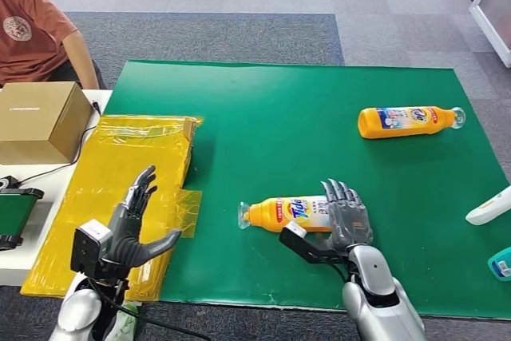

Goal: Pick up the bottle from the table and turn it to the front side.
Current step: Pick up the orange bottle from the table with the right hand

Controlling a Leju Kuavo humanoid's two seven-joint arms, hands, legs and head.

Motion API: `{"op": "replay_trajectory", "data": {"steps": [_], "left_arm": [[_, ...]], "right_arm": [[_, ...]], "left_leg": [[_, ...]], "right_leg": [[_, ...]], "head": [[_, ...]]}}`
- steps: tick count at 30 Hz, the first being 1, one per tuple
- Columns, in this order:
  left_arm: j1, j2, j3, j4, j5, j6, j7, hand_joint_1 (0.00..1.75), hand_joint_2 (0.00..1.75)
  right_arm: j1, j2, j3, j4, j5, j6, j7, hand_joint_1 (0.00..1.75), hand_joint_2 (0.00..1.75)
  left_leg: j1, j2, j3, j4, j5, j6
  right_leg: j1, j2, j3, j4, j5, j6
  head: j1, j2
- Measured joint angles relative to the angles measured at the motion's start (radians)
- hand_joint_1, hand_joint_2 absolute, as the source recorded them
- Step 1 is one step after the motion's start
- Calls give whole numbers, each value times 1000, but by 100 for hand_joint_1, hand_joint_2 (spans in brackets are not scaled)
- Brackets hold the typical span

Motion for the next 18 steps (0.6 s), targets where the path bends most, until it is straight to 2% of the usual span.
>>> {"op": "replay_trajectory", "data": {"steps": [4,8,18], "left_arm": [[-8,0,-8,0,0,-10,0,0,175],[-14,0,-21,0,1,-18,-2,0,175],[-14,1,-27,-2,10,-29,-12,0,175]], "right_arm": [[-41,-3,23,48,60,2,14,0,175],[-85,-3,50,97,91,21,19,175,175],[-121,-9,100,140,64,21,-19,175,175]], "left_leg": [[0,0,0,0,0,0],[0,0,0,0,1,0],[0,0,0,0,1,0]], "right_leg": [[0,0,0,0,0,0],[0,0,0,0,0,0],[0,0,0,0,1,0]], "head": [[0,0],[0,0],[0,0]]}}
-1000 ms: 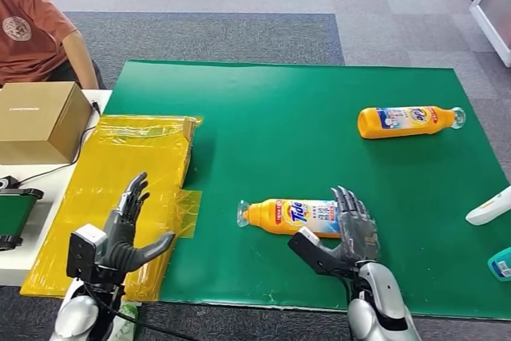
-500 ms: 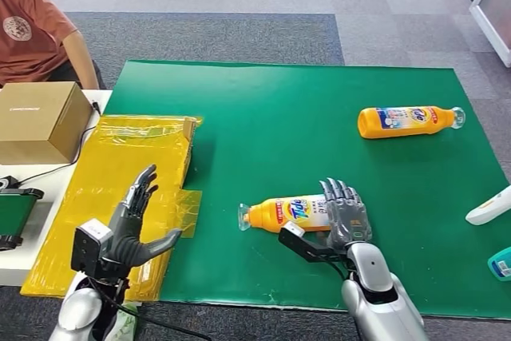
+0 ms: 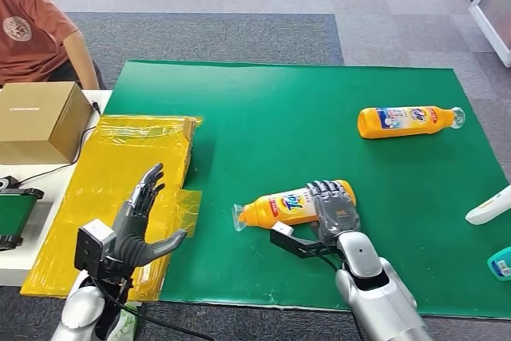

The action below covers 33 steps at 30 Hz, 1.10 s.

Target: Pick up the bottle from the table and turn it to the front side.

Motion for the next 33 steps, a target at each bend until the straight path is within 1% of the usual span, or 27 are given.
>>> {"op": "replay_trajectory", "data": {"steps": [2,3,4,6,8,10,11,16,19,21,24,27,31,33], "left_arm": [[0,0,0,0,4,-1,0,0,175],[0,0,0,0,5,-1,-1,0,175],[1,0,0,0,9,0,-3,0,175],[3,0,0,-2,19,6,-6,0,175],[8,1,1,-4,35,15,-15,0,175],[12,5,1,-5,51,22,-26,0,175],[12,7,1,-5,57,25,-30,0,175],[12,15,1,-5,79,29,-42,0,175],[9,18,1,-5,114,22,-50,0,175],[1,18,0,-4,154,3,-51,0,175],[-45,18,-25,15,219,-71,-18,0,175],[-128,15,-106,62,229,-131,18,0,175],[-241,6,-231,112,239,-143,59,0,175],[-286,5,-279,124,252,-149,78,0,175]], "right_arm": [[3,-2,4,-8,-57,-11,-35,175,175],[8,-3,4,-17,-114,-14,-68,175,175],[15,-2,2,-32,-202,-9,-115,175,175],[36,0,-11,-74,-415,29,-219,175,175],[67,7,-35,-124,-664,108,-314,175,175],[98,14,-64,-172,-888,185,-385,175,175],[110,17,-79,-193,-963,210,-407,175,175],[142,23,-137,-256,-1151,289,-451,175,175],[156,30,-165,-285,-1287,342,-473,175,175],[162,34,-177,-304,-1345,361,-481,175,175],[157,42,-173,-316,-1330,353,-479,175,175],[128,59,-139,-298,-1278,322,-473,175,175],[84,84,-69,-242,-1225,297,-474,175,175],[73,93,-33,-216,-1206,289,-474,175,175]], "left_leg": [[0,0,0,0,0,0],[0,0,0,0,0,0],[0,0,0,0,0,0],[0,0,0,0,0,0],[0,0,0,0,0,0],[0,0,0,0,0,0],[0,-1,-1,0,0,0],[0,-1,-1,0,0,0],[0,-1,-1,0,0,0],[0,-1,0,0,0,0],[0,-1,-1,0,1,1],[0,-1,-1,0,3,1],[0,-1,-1,0,4,1],[0,-1,-1,0,4,1]], "right_leg": [[0,0,0,0,0,0],[0,0,0,0,0,0],[0,0,0,0,0,0],[0,0,0,0,0,0],[0,0,0,0,0,0],[0,0,0,0,0,0],[0,0,0,0,0,0],[0,0,0,0,0,0],[0,0,0,0,0,1],[0,0,0,0,1,1],[0,-1,0,0,1,1],[0,-1,-1,0,3,2],[0,-1,-1,0,4,2],[0,-1,-1,0,4,2]], "head": [[0,0],[0,0],[0,0],[0,0],[0,0],[0,0],[0,0],[0,0],[0,0],[0,0],[0,0],[0,0],[0,0],[0,0]]}}
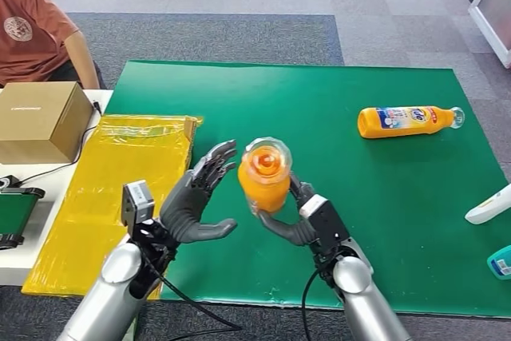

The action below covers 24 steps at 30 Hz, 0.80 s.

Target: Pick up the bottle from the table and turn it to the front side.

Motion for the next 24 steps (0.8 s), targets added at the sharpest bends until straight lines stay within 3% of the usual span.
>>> {"op": "replay_trajectory", "data": {"steps": [8,12,24], "left_arm": [[-108,1,-88,29,13,0,44,0,175],[-133,1,-105,40,-4,33,57,175,175],[-141,4,-136,58,-37,91,65,175,175]], "right_arm": [[-23,19,93,59,71,-35,-2,175,175],[-24,23,127,78,90,-45,3,175,175],[-24,22,135,101,51,-70,3,175,175]], "left_leg": [[0,0,-1,0,0,0],[0,0,-1,0,0,0],[0,0,-1,0,0,0]], "right_leg": [[0,0,-1,0,0,0],[0,0,-1,0,0,0],[0,0,-1,0,0,0]], "head": [[0,0],[0,0],[0,0]]}}
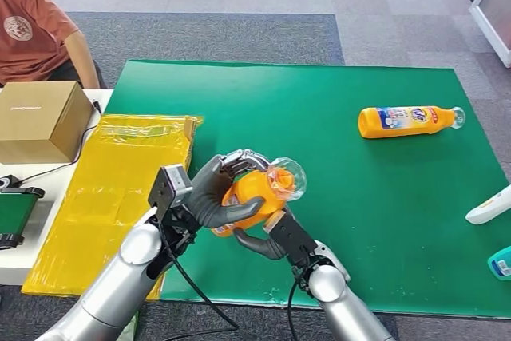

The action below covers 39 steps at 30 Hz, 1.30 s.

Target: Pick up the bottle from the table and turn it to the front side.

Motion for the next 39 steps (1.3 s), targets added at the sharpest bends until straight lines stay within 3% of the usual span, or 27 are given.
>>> {"op": "replay_trajectory", "data": {"steps": [3,7,12,16,25,39], "left_arm": [[-10,3,-2,2,14,-6,5,175,175],[-29,11,-3,3,38,-26,16,175,0],[-39,24,-4,5,48,-39,22,175,0],[-42,35,-5,7,59,-48,34,0,0],[-48,70,-31,36,-12,-45,89,0,0],[-56,93,-65,41,-286,87,89,0,0]], "right_arm": [[0,-1,-5,-7,-2,-12,-2,175,175],[0,-7,-22,-20,6,-44,-1,175,175],[-1,-16,-51,-34,17,-62,2,175,175],[-3,-22,-70,-45,27,-75,2,175,175],[-28,-26,-81,-54,104,-129,15,175,175],[-35,-27,-83,-67,127,-114,25,175,175]], "left_leg": [[0,0,0,0,0,0],[0,0,0,0,0,0],[0,0,0,0,0,0],[0,0,0,0,0,0],[0,0,0,0,0,0],[0,0,0,0,0,0]], "right_leg": [[0,0,0,0,0,0],[0,0,0,0,0,0],[0,0,0,0,0,0],[0,0,0,0,0,0],[0,0,0,0,0,0],[0,0,-1,0,0,0]], "head": [[0,0],[0,0],[0,0],[0,0],[0,0],[0,0]]}}
